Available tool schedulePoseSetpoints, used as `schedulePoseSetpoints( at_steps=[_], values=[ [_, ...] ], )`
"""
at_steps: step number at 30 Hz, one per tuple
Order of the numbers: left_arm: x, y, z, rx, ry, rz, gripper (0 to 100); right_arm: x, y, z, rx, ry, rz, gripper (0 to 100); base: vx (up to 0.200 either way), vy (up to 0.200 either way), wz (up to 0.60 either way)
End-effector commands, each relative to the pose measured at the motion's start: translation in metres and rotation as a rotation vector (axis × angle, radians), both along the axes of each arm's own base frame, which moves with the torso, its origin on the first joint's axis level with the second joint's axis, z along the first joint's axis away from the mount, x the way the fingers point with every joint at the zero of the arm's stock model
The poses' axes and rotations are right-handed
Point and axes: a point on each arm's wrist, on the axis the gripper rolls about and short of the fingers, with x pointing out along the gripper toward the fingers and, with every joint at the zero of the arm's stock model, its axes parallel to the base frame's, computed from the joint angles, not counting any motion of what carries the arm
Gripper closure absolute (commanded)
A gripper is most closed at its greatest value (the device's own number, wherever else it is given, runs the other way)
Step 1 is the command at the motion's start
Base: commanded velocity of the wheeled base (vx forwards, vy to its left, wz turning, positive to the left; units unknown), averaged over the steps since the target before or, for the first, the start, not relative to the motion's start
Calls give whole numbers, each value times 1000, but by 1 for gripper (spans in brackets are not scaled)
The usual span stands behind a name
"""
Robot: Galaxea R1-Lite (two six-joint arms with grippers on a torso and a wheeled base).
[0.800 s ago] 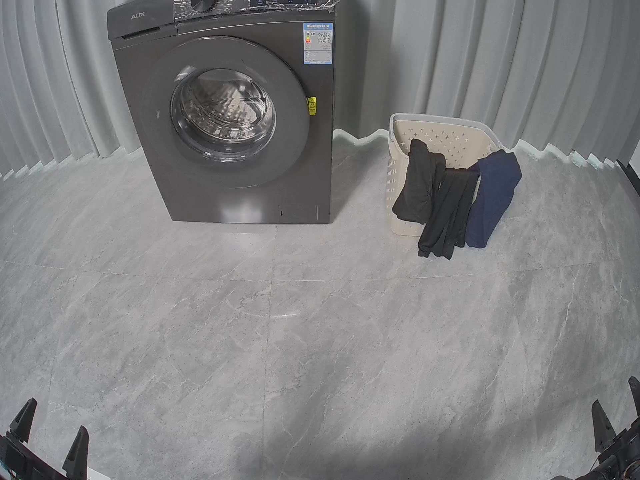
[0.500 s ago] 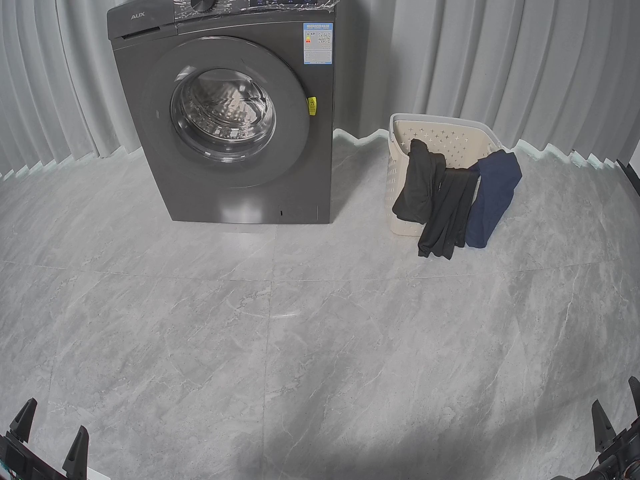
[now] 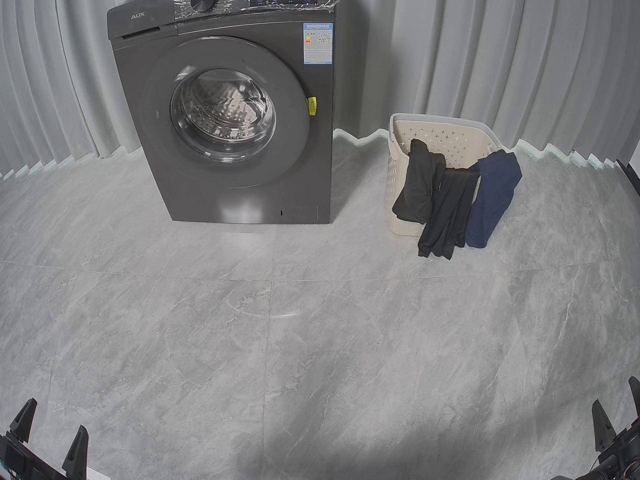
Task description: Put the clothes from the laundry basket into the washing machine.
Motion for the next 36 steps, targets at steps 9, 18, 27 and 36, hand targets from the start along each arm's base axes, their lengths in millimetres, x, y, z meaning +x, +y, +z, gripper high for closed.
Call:
schedulePoseSetpoints(
  at_steps=[9, 18, 27, 36],
  values=[
    [0, 0, -5, -11, -2, 4, 0, 0, 0, -5, 1, 0, 2, 0, 200, 0, 0],
    [0, 0, -5, -13, -3, 4, 0, 0, 0, -5, -1, 0, 1, 0, 200, 0, 0],
    [0, 0, -5, -14, -3, 5, 0, 0, 0, -5, -1, 0, 1, 0, 200, 0, 0],
    [0, 0, -5, -13, -2, 5, 0, 0, 0, -5, -1, 0, 2, 0, 200, 0, 0]
  ],
)
